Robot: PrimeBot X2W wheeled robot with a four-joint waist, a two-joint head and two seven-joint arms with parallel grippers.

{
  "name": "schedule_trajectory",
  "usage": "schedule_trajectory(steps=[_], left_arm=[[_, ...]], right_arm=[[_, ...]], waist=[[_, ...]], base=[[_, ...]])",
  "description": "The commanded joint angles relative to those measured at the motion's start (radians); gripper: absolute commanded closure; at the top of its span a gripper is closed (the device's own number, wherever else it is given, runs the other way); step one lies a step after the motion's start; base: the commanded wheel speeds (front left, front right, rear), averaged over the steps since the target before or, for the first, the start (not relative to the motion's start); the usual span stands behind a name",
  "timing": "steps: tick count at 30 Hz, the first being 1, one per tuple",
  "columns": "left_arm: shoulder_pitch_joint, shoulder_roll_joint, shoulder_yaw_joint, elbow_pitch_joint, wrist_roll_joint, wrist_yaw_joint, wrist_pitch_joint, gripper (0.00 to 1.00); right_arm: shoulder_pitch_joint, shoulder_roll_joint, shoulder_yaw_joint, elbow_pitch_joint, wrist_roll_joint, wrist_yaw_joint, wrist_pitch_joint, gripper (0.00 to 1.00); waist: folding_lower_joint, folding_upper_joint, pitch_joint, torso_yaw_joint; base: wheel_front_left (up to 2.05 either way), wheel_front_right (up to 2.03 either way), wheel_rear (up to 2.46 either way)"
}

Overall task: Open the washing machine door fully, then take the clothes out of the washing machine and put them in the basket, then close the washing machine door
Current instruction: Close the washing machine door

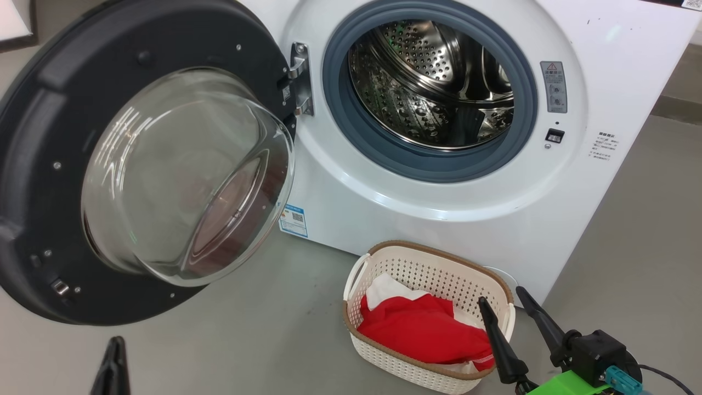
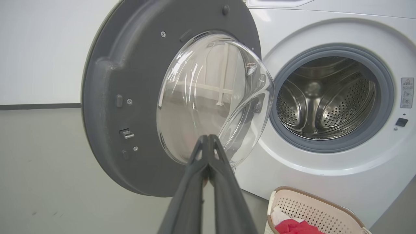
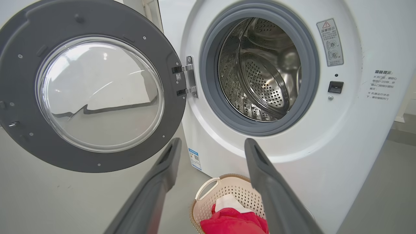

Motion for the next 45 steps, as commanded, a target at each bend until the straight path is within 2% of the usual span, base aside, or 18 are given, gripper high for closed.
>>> schedule_trajectory(steps=[1,7,14,17,20,23,29,34,38,42,45], left_arm=[[-0.051,0.022,0.042,-0.035,0.011,0.010,-0.009,1.00],[-0.182,0.082,0.097,-0.064,-0.001,0.038,-0.002,1.00],[-0.404,0.190,0.205,-0.044,-0.093,0.065,0.091,1.00],[-0.509,0.216,0.249,0.010,-0.176,0.064,0.136,1.00],[-0.609,0.263,0.289,0.134,-0.251,0.048,0.178,1.00],[-0.702,0.286,0.322,0.268,-0.316,0.065,0.231,1.00],[-0.878,0.296,0.407,0.545,-0.468,0.132,0.361,1.00],[-0.976,0.298,0.447,0.699,-0.565,0.192,0.515,1.00],[-1.005,0.316,0.460,0.751,-0.595,0.210,0.579,1.00],[-1.025,0.336,0.467,0.793,-0.628,0.208,0.658,1.00],[-1.029,0.329,0.482,0.808,-0.664,0.206,0.712,1.00]], right_arm=[[-0.045,-0.008,0.018,-0.021,-0.007,0.006,-0.006,0.00],[-0.047,-0.008,0.023,-0.012,-0.010,0.006,-0.006,0.00],[-0.037,-0.008,0.028,0.001,-0.022,0.006,-0.006,0.00],[-0.029,-0.008,0.025,0.002,-0.024,0.006,-0.006,0.00],[-0.026,-0.008,0.024,0.004,-0.027,0.006,-0.006,0.00],[-0.025,-0.008,0.024,0.005,-0.029,0.006,-0.006,0.00],[-0.028,-0.008,0.029,0.007,-0.033,0.006,-0.006,0.00],[-0.037,-0.008,0.025,0.006,-0.041,0.006,-0.006,0.00],[-0.043,-0.008,0.028,0.006,-0.045,0.006,-0.006,0.00],[-0.044,-0.008,0.027,0.005,-0.048,0.006,-0.006,0.00],[-0.038,-0.008,0.020,0.003,-0.049,0.006,-0.006,0.00]], waist=[[0.0000,0.0000,0.000,0.000],[0.0000,0.0000,-0.005,-0.006],[0.0000,0.0000,-0.021,-0.022],[0.0000,0.0000,-0.026,-0.032],[0.0000,0.0000,-0.025,-0.044],[0.0000,0.0000,-0.024,-0.053],[0.0000,0.0000,-0.014,-0.067],[0.0000,0.0000,-0.004,-0.073],[0.0000,0.0000,0.000,-0.082],[0.0000,0.0000,0.006,-0.091],[0.0000,0.0000,0.011,-0.090]], base=[[0.00,0.00,0.00],[0.00,0.00,0.00],[0.00,0.00,0.00],[0.00,0.00,0.00],[0.00,0.00,0.00],[0.00,0.00,0.00],[0.00,0.00,0.00],[0.00,0.00,0.00],[0.00,0.00,0.00],[0.00,0.00,0.00],[0.00,0.00,0.00]])
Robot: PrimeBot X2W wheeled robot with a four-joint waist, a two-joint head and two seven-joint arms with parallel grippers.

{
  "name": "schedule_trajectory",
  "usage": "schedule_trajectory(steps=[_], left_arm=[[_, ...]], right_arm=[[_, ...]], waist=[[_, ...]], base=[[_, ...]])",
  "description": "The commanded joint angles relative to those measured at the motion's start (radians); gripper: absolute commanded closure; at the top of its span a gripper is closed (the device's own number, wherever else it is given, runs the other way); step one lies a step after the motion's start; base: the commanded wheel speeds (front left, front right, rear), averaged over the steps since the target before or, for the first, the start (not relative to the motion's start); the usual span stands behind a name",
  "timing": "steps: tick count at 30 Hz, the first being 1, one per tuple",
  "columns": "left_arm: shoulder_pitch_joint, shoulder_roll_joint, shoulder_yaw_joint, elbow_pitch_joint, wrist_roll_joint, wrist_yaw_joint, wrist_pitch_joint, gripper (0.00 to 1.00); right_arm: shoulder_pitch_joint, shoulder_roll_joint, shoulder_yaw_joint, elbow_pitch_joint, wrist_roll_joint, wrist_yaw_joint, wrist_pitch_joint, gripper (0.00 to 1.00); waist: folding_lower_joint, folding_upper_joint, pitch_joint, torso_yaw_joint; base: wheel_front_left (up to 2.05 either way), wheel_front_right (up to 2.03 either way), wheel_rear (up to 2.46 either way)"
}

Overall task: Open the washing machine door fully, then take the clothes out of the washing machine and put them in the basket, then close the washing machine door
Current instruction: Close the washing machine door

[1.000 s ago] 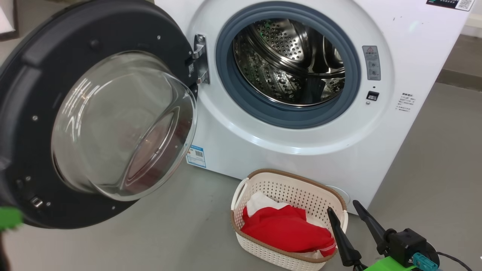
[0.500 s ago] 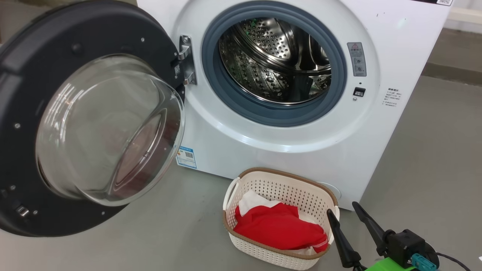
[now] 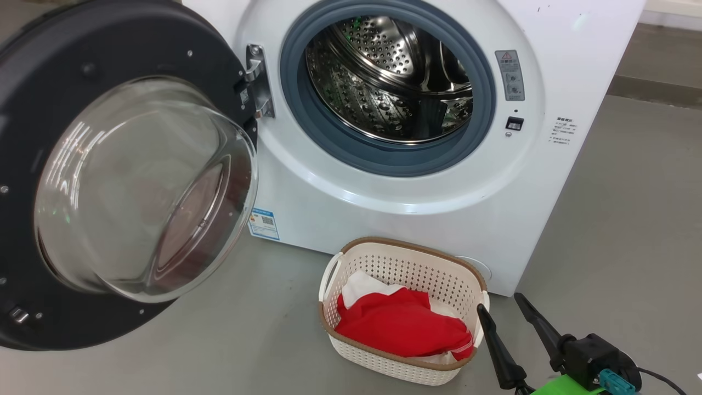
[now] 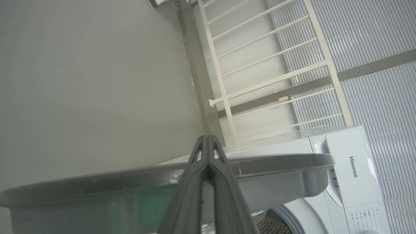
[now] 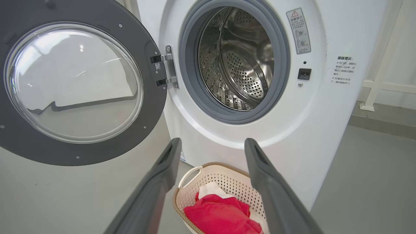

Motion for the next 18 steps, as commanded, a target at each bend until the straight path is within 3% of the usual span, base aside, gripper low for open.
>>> schedule_trajectory(steps=[1,18], left_arm=[[-0.024,0.049,0.016,-0.019,-0.016,-0.002,0.027,1.00],[0.061,-0.016,-0.006,-0.097,-0.084,-0.054,0.224,1.00]], right_arm=[[-0.037,-0.008,0.016,-0.028,-0.013,0.006,-0.006,0.00],[-0.053,-0.008,0.020,-0.036,-0.009,0.006,-0.006,0.00]], waist=[[0.0000,0.0000,0.003,0.002],[0.0000,0.0000,0.008,0.017]], base=[[0.00,0.00,0.00],[0.00,0.00,0.00]])
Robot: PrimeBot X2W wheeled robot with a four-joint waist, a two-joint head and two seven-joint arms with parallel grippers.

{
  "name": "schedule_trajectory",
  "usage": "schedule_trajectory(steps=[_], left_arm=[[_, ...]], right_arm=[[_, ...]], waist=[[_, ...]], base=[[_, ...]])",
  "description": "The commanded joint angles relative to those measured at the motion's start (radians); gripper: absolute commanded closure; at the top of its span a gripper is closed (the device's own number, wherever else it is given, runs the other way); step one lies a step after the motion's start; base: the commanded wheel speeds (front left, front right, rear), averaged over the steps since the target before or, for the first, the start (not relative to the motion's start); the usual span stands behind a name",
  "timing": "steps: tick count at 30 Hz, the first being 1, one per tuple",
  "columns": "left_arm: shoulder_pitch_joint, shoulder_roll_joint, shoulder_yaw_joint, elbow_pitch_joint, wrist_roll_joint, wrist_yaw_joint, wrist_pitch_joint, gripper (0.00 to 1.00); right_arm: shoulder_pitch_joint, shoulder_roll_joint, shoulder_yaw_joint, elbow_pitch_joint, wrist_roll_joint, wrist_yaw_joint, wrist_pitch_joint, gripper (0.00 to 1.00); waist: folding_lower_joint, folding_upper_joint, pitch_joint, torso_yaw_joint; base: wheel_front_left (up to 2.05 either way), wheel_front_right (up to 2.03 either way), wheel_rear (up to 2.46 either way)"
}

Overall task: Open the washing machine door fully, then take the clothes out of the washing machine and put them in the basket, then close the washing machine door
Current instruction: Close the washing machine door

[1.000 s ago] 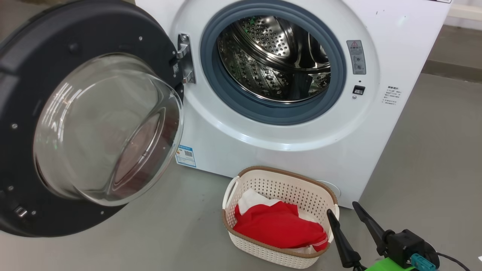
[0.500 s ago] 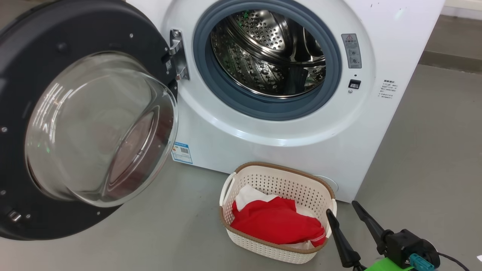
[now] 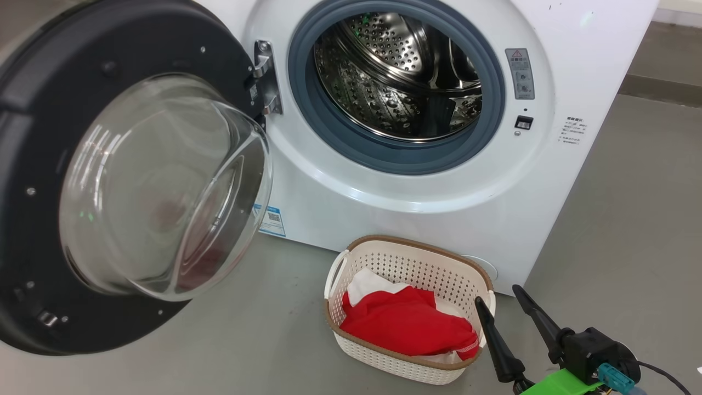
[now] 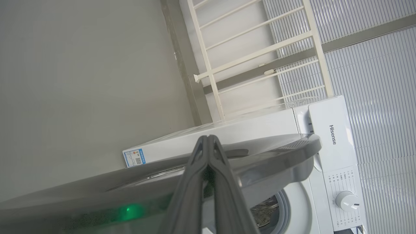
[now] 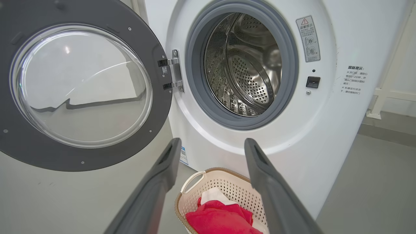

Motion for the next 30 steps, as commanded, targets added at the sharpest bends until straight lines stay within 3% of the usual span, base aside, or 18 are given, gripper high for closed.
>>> schedule_trajectory(steps=[1,8,16,19,23,24,30], left_arm=[[0.025,-0.009,-0.002,-0.035,-0.023,-0.009,0.037,1.00],[0.072,-0.091,0.035,-0.176,-0.095,0.006,0.091,1.00],[0.171,-0.220,0.032,-0.428,-0.144,0.069,0.160,1.00],[0.202,-0.240,0.025,-0.495,-0.157,0.089,0.177,1.00],[0.246,-0.264,0.016,-0.614,-0.217,0.148,0.202,1.00],[0.270,-0.267,-0.003,-0.667,-0.247,0.175,0.209,1.00],[0.354,-0.269,-0.104,-0.768,-0.384,0.240,0.172,1.00]], right_arm=[[-0.034,-0.008,0.018,-0.026,0.014,0.006,-0.006,0.00],[-0.034,-0.008,0.009,-0.028,0.032,0.006,-0.006,0.00],[-0.034,-0.008,0.001,-0.026,0.036,0.006,-0.006,0.00],[-0.037,-0.008,0.001,-0.025,0.037,0.006,-0.006,0.00],[-0.040,-0.008,0.001,-0.023,0.044,0.006,-0.006,0.00],[-0.042,-0.008,0.000,-0.021,0.045,0.006,-0.006,0.00],[-0.045,-0.008,0.000,-0.017,0.049,0.006,-0.006,0.00]], waist=[[0.0000,0.0000,-0.001,0.002],[0.0000,0.0000,-0.002,0.000],[0.0000,0.0000,0.004,-0.003],[0.0000,0.0000,0.006,-0.006],[0.0000,0.0000,0.013,-0.012],[0.0000,0.0000,0.017,-0.014],[0.0000,0.0000,0.022,-0.027]], base=[[0.00,0.00,0.00],[0.00,0.00,0.00],[0.00,0.00,0.00],[0.00,0.00,0.00],[0.00,0.00,0.00],[0.00,0.00,0.00],[0.00,0.00,0.00]])
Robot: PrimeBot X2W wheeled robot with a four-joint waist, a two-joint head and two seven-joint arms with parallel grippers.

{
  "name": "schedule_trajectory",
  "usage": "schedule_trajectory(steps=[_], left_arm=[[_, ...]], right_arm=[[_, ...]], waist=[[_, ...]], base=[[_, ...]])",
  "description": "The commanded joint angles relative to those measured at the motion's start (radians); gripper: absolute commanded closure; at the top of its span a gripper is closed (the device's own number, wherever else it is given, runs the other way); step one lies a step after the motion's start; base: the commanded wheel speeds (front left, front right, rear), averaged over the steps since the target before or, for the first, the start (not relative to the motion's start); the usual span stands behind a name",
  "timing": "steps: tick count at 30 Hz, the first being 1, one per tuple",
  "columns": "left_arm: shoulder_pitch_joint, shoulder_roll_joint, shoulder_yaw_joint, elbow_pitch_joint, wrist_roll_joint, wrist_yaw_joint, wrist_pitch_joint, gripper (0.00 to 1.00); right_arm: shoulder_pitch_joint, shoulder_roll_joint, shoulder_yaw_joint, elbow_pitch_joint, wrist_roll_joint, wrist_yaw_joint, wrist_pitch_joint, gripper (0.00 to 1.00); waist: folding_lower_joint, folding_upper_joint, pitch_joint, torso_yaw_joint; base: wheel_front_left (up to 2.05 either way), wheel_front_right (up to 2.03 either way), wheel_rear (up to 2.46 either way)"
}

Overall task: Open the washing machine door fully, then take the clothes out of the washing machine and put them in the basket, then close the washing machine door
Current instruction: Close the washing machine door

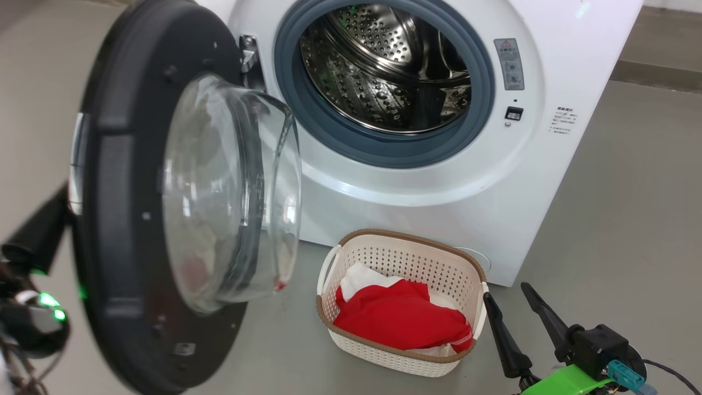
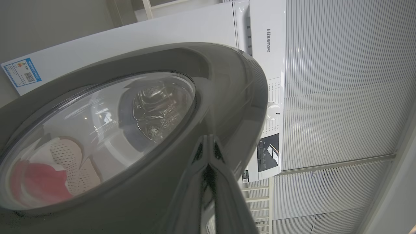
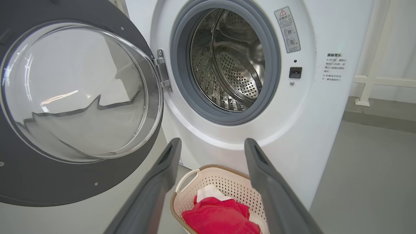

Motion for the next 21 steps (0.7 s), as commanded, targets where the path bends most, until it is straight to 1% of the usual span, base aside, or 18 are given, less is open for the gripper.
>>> schedule_trajectory(steps=[1,6,12,18,21], left_arm=[[0.021,0.018,-0.022,-0.044,-0.026,0.007,0.003,1.00],[0.098,0.018,-0.121,-0.127,-0.116,0.037,-0.065,1.00],[0.161,0.017,-0.200,-0.203,-0.178,0.058,-0.126,1.00],[0.197,0.017,-0.246,-0.240,-0.215,0.064,-0.159,1.00],[0.208,0.017,-0.259,-0.241,-0.226,0.059,-0.175,1.00]], right_arm=[[-0.042,-0.008,0.022,-0.021,0.011,0.006,-0.006,0.00],[-0.040,-0.008,0.024,-0.018,0.016,0.006,-0.006,0.00],[-0.038,-0.008,0.030,-0.017,0.023,0.006,-0.006,0.00],[-0.037,-0.008,0.031,-0.018,0.020,0.006,-0.006,0.00],[-0.038,-0.008,0.031,-0.017,0.018,0.006,-0.006,0.00]], waist=[[-0.0001,-0.0001,0.000,-0.004],[-0.0001,-0.0001,-0.002,-0.018],[-0.0001,-0.0001,-0.003,-0.043],[-0.0001,-0.0001,-0.003,-0.078],[-0.0001,-0.0001,-0.005,-0.096]], base=[[0.00,0.00,0.00],[0.00,0.00,0.00],[0.00,0.00,0.00],[0.00,0.00,0.00],[0.00,0.00,0.00]])
